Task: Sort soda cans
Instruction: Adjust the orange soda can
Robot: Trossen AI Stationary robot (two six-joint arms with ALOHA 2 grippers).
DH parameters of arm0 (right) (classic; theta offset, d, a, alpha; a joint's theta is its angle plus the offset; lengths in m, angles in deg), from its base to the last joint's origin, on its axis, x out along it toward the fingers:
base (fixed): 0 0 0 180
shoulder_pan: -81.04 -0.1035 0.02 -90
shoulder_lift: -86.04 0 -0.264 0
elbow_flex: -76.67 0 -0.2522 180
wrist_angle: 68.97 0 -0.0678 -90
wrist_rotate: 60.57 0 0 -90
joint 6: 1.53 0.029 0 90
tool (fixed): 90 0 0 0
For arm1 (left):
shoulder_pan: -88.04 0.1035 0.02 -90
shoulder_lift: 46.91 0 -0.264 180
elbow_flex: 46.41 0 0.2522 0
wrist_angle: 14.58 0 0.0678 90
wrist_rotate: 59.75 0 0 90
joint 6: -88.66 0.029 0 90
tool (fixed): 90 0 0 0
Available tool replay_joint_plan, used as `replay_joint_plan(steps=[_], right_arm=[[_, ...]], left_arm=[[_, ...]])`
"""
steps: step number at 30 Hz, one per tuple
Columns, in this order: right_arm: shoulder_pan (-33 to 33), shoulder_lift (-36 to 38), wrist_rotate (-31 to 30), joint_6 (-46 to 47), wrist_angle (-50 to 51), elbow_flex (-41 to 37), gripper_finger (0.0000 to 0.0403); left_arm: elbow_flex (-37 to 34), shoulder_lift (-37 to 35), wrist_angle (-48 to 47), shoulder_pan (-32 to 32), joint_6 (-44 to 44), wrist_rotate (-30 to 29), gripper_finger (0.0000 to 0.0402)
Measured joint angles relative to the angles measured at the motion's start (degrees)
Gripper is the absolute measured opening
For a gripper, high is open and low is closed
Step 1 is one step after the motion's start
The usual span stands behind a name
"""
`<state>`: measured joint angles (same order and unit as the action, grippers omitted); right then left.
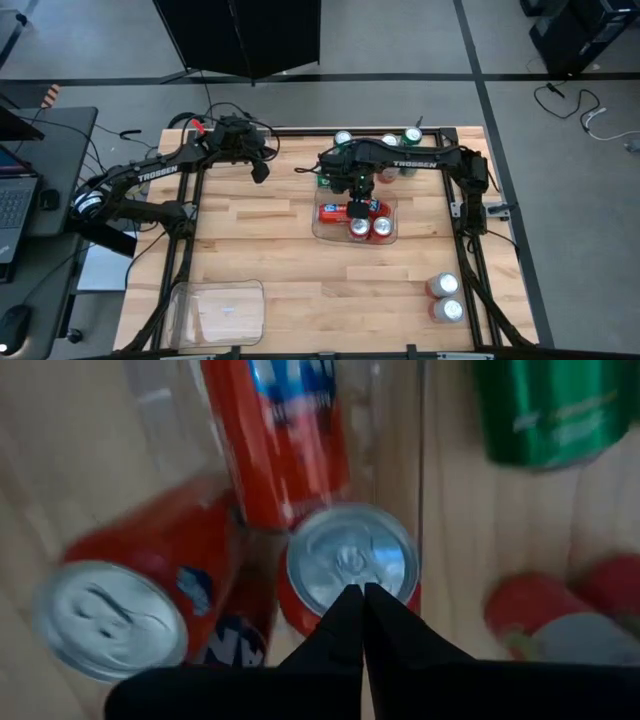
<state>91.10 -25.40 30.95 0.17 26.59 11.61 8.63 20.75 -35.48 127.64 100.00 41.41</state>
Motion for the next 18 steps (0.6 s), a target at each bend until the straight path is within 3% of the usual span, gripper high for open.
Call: replay_joint_plan(steps=[4, 11, 18], right_arm=[[0.3, 0.0, 1.3, -0.2, -0.1, -2.7, 0.0], [-0.5, 0.0, 1.3, 3.5, 8.5, -2.9, 0.0], [-2.4, 1.3, 3.1, 8.0, 8.3, -3.1, 0.0]], left_arm=[[0.0, 0.0, 0.0, 0.0, -0.1, 0.0, 0.0003], [0.0, 0.0, 0.1, 0.0, -1.1, 0.0, 0.0003], [0.0, 0.0, 0.4, 0.0, -1.5, 0.0, 0.0003]])
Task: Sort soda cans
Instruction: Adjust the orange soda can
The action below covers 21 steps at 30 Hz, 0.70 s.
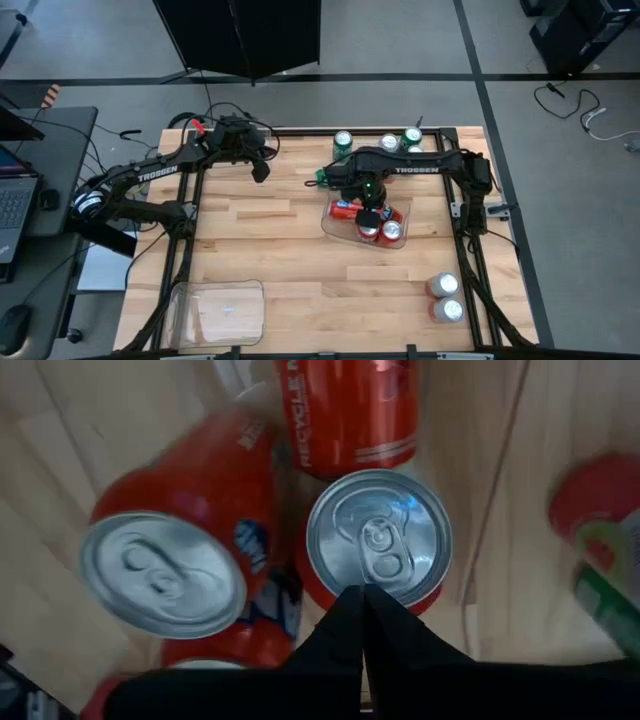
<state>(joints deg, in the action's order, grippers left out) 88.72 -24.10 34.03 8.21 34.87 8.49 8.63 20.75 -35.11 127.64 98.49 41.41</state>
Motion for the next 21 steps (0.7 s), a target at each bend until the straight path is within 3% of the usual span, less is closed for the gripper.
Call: replay_joint_plan(steps=[9, 15, 21], right_arm=[[-2.0, 5.6, -1.8, 4.2, 0.0, -4.6, 0.0], [-4.7, 17.7, -8.7, 11.5, -1.1, -6.8, 0.0], [-7.8, 30.8, -12.0, 23.0, -11.1, -19.4, 0.0]], left_arm=[[0.0, 0.0, 1.6, 0.0, -0.2, 1.4, 0.0003], [2.5, 0.1, 1.1, -2.1, 0.4, 7.5, 0.0001], [8.7, 2.6, -1.9, -8.9, 4.0, 8.2, 0.0001]])
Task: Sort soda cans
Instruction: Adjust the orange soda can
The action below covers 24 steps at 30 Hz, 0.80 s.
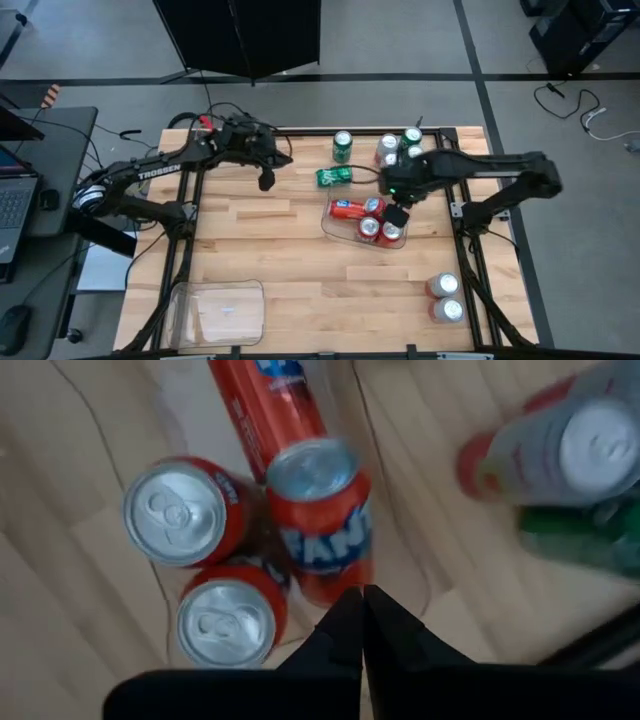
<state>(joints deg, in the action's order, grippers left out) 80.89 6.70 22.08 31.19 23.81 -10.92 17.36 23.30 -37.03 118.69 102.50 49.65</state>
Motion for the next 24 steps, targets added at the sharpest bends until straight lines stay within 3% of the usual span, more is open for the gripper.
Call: replay_joint_plan(steps=[6, 13, 24], right_arm=[[-3.1, 8.4, -0.2, 11.3, -3.8, -14.3, 0.0], [-4.8, 14.6, -1.0, 22.7, -8.2, -26.5, 0.0], [-5.0, 16.6, -1.2, 24.5, -23.4, -38.0, 0.0]], left_arm=[[6.9, 7.2, 0.1, -7.2, 0.9, 4.2, 0.0001], [17.3, 22.7, 3.1, -13.3, 1.0, 6.1, 0.0], [37.6, 43.0, 2.5, -17.4, 0.9, 5.3, 0.0]])
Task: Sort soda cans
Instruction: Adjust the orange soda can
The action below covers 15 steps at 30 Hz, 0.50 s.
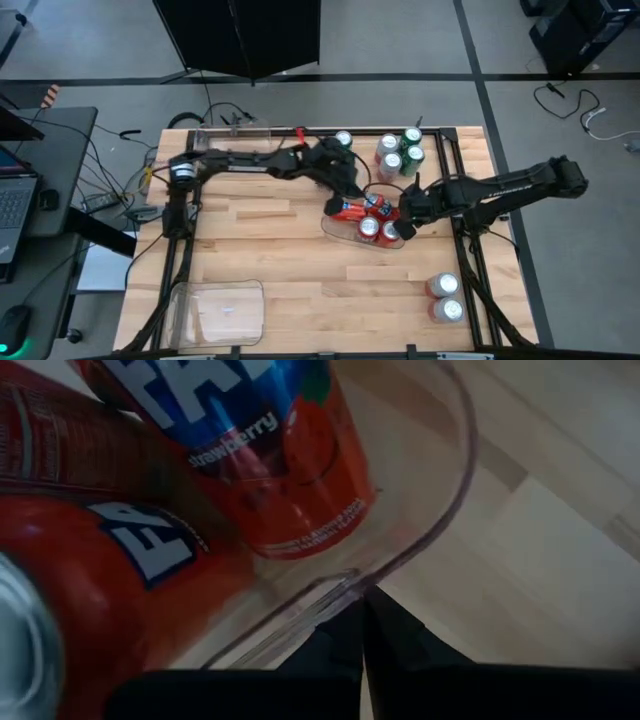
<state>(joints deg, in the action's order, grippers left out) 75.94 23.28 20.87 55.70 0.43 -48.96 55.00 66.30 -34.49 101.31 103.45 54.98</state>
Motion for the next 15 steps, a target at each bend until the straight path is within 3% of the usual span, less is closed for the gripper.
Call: replay_joint_plan(steps=[6, 15], right_arm=[[-0.2, 0.0, -1.3, -0.2, -1.2, -0.7, 0.0], [-0.1, -0.1, -2.2, -1.9, -4.6, -0.8, 0.0]], left_arm=[[5.3, 5.1, -3.8, -0.7, 0.0, -5.9, 0.0], [5.6, 6.9, -2.0, -1.8, -0.3, -5.5, 0.0]])
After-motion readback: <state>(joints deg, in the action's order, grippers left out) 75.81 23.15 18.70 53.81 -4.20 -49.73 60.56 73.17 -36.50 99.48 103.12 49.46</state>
